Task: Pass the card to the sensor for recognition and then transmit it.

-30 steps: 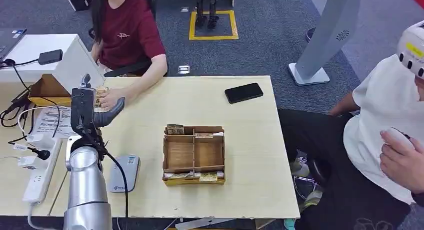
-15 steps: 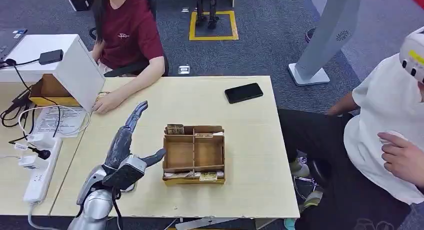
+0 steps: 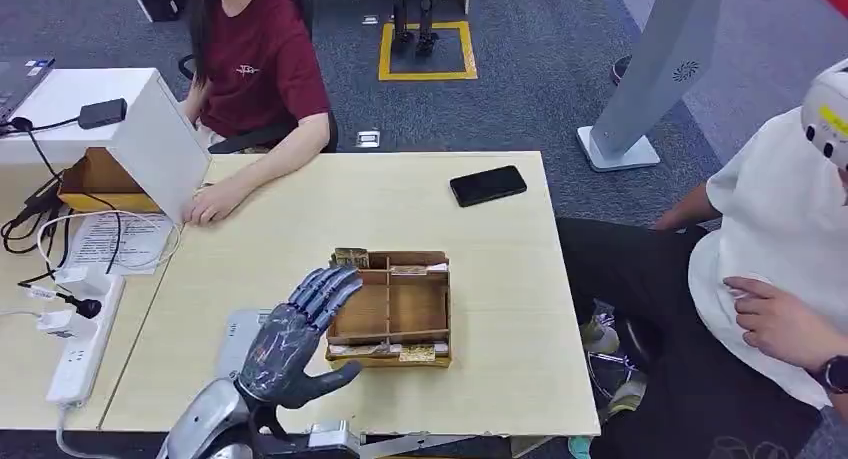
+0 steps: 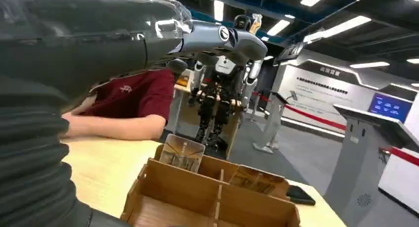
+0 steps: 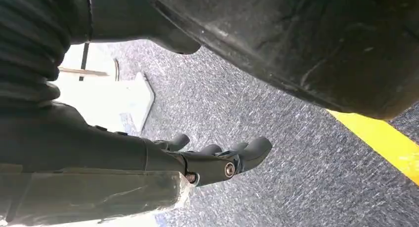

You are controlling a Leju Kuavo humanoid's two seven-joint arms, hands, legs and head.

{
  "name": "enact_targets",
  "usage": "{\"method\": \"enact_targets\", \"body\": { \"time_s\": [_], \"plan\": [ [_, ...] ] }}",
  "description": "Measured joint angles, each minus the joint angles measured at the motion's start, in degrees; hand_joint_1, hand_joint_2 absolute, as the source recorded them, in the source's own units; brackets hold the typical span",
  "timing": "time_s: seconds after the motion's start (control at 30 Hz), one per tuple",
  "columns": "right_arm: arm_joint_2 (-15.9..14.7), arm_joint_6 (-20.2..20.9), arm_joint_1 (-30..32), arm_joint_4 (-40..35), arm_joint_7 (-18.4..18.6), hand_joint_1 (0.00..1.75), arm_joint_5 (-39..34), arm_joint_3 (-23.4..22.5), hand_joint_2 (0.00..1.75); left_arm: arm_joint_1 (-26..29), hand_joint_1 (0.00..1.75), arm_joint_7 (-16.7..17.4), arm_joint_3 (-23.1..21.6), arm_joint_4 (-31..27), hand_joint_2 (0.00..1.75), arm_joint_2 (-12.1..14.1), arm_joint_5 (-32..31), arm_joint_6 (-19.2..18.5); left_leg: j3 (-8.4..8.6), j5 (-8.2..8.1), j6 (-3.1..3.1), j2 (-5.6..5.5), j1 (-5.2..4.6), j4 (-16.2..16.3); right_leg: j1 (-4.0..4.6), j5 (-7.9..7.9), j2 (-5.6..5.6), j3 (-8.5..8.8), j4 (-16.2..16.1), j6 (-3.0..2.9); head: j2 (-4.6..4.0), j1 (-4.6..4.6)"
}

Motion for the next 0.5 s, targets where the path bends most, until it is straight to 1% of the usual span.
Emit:
{"method": "enact_targets", "body": {
  "time_s": [0.07, 0.17, 0.2, 0.37, 0.4, 0.5],
  "plan": [
    [0.0, 0.0, -0.03, 0.0, 0.09, 0.0, 0.31, -0.11, 1.75, -0.12, 0.0, 2.01, -1.68, 0.94, 1.75, 0.87, -3.78, 1.62, 0.01, 0.0, 0.0, 0.0, 0.01, 0.0, 0.0, 0.0, 0.0, 0.0, 0.0, 0.0, 0.0, 0.0],
    [0.0, 0.11, -0.14, 0.0, 0.35, 0.0, 0.66, -0.17, 1.75, -0.15, 0.0, 3.72, -3.64, 3.23, 1.75, 1.78, -5.53, 3.41, 0.01, 0.01, -0.01, 0.0, 0.02, 0.0, 0.0, 0.0, 0.0, 0.0, 0.0, -0.01, 0.0, 0.0],
    [0.0, 0.15, -0.22, -0.02, 0.35, 0.0, 0.88, -0.22, 1.75, -0.19, 0.0, 3.81, -4.17, 4.03, 1.75, 2.1, -5.46, 3.87, 0.01, 0.01, -0.01, 0.0, 0.02, 0.0, 0.0, 0.0, 0.01, 0.0, 0.0, -0.01, 0.0, 0.0],
    [0.0, 0.15, -0.43, -0.04, 0.35, 0.0, 1.05, -0.57, 1.75, -0.24, 0.0, 3.85, -5.5, 6.67, 1.75, 2.89, -5.18, 4.35, 0.0, 0.01, -0.01, 0.0, 0.02, 0.0, 0.0, 0.0, 0.01, 0.0, 0.0, -0.01, 0.0, 0.02],
    [0.0, 0.18, -0.45, -0.04, 0.35, 0.0, 1.07, -0.59, 1.75, -0.33, 0.0, 4.14, -5.79, 7.04, 1.75, 2.98, -5.83, 4.38, 0.0, 0.01, -0.01, 0.0, 0.02, 0.0, 0.0, 0.0, 0.01, 0.0, 0.0, -0.01, 0.0, 0.0],
    [0.0, 0.26, -0.57, -0.04, 0.35, 0.0, 1.38, -0.66, 1.75, -0.76, 0.0, 6.63, -6.96, 8.59, 1.75, 3.04, -10.48, 5.18, 0.0, 0.01, -0.01, 0.0, 0.01, 0.0, 0.0, 0.0, 0.0, 0.0, 0.0, -0.01, 0.0, 0.0]
  ]
}}
